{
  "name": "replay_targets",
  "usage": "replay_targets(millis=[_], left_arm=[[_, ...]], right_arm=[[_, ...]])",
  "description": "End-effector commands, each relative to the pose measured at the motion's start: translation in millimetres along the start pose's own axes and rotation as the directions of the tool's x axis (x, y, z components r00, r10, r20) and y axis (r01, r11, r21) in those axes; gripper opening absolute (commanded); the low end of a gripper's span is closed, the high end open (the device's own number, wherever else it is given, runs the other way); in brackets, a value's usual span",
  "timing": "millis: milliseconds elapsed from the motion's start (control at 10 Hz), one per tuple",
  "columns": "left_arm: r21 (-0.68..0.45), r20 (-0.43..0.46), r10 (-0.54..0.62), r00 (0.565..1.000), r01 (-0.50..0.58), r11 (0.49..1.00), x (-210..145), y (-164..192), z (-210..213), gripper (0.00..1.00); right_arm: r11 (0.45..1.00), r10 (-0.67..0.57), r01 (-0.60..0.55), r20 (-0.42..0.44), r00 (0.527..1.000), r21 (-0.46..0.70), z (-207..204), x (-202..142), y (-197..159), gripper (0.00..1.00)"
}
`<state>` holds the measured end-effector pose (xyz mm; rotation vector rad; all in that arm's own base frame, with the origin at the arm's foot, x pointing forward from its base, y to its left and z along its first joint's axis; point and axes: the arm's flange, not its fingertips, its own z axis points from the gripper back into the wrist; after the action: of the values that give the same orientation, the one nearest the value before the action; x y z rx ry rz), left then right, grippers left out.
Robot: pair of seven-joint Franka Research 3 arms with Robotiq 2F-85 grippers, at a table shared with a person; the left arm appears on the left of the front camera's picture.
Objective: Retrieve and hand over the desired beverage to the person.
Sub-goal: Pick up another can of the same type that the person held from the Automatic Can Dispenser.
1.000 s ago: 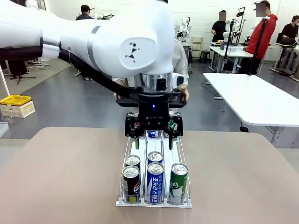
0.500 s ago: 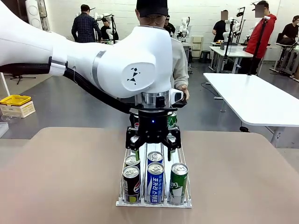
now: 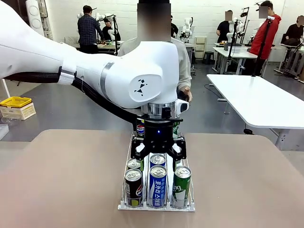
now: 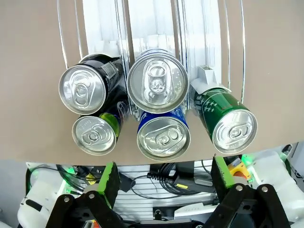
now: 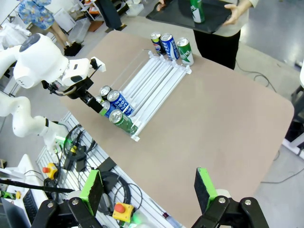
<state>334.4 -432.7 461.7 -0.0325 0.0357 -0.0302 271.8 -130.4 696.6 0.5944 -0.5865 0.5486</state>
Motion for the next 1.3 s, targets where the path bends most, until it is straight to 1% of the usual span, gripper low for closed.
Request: replay_targets(millis=[0,200,300,400,500,1200], left_arm=[[0.008,0.047,-0.049,0.998,0.049,0.999,-3.1,-1.0,-6.0,1.0],[0.007,0.043,-0.083,0.996,0.083,0.997,-6.5,-4.6,-10.6,1.0],[0.006,0.041,-0.076,0.996,0.075,0.997,-6.0,-5.2,-10.9,1.0],[-0.004,0.04,-0.034,0.999,0.034,0.999,-4.2,-3.1,-5.2,1.0],[0.007,0.014,-0.059,0.998,0.059,0.998,-8.0,-7.4,-6.1,1.0],[0.006,0.015,-0.056,0.998,0.056,0.998,-7.0,-6.7,-5.9,1.0]], right_arm=[[1.0,0.013,-0.014,0.015,1.0,0.025,-0.6,0.9,-0.6,1.0],[1.0,0.013,-0.014,0.015,1.0,0.025,-0.6,0.9,-0.6,1.0],[1.0,0.013,-0.014,0.015,1.0,0.025,-0.6,0.9,-0.6,1.0],[1.0,0.013,-0.014,0.015,1.0,0.025,-0.6,0.9,-0.6,1.0],[1.0,0.013,-0.014,0.015,1.0,0.025,-0.6,0.9,-0.6,1.0],[1.0,0.013,-0.014,0.015,1.0,0.025,-0.6,0.9,-0.6,1.0]])
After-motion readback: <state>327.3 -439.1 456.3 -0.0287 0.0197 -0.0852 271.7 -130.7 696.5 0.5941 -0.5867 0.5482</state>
